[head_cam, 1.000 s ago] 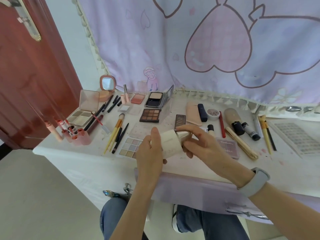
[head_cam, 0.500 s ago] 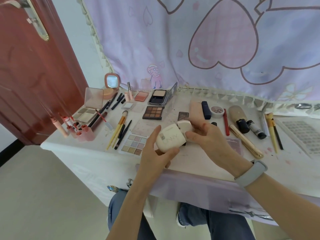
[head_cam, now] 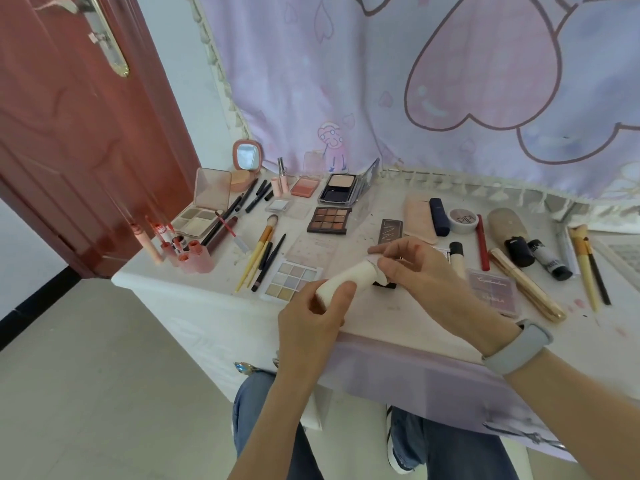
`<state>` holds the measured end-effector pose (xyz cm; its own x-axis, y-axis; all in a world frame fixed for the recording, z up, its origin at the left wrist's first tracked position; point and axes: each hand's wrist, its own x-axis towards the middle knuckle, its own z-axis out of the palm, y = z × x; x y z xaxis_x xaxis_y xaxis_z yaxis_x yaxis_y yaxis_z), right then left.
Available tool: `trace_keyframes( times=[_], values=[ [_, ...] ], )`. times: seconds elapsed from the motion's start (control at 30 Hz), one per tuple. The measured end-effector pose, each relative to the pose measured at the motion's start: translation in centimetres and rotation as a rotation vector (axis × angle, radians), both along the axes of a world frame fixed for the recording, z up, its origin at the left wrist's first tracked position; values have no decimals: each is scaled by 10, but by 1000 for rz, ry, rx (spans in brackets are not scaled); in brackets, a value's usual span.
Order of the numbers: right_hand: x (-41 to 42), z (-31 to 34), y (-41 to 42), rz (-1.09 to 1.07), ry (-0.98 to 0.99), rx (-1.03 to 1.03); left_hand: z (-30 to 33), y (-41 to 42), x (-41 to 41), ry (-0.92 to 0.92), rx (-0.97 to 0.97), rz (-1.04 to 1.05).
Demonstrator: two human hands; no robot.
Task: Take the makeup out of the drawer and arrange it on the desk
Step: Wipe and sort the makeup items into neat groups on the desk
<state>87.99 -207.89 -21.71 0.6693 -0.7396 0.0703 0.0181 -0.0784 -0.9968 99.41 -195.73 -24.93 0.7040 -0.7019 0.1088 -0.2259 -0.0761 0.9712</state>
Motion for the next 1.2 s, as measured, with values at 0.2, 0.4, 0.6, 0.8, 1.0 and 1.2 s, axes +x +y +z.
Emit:
trace_keyframes(
  times=[0.2,0.4,0.6,0.8,1.0,1.2],
  values=[
    [-1,7,-10,4,78,-135,-1,-1,-3,53,32,115],
    [-7,7,-20,-80,58,-202,3,-9,-6,92,111,88],
    [8,-3,-22,-144,136,-382,8,-17,-8,-127,350,77],
    [8,-4,-29,-113,192,-487,8,-8,-9,-449,535,67],
    [3,-6,-28,-50,167,-453,12,7,6,-1002,304,-9],
    [18,0,-33,78,284,-540,6,1,16,-1141,228,-86]
  ],
)
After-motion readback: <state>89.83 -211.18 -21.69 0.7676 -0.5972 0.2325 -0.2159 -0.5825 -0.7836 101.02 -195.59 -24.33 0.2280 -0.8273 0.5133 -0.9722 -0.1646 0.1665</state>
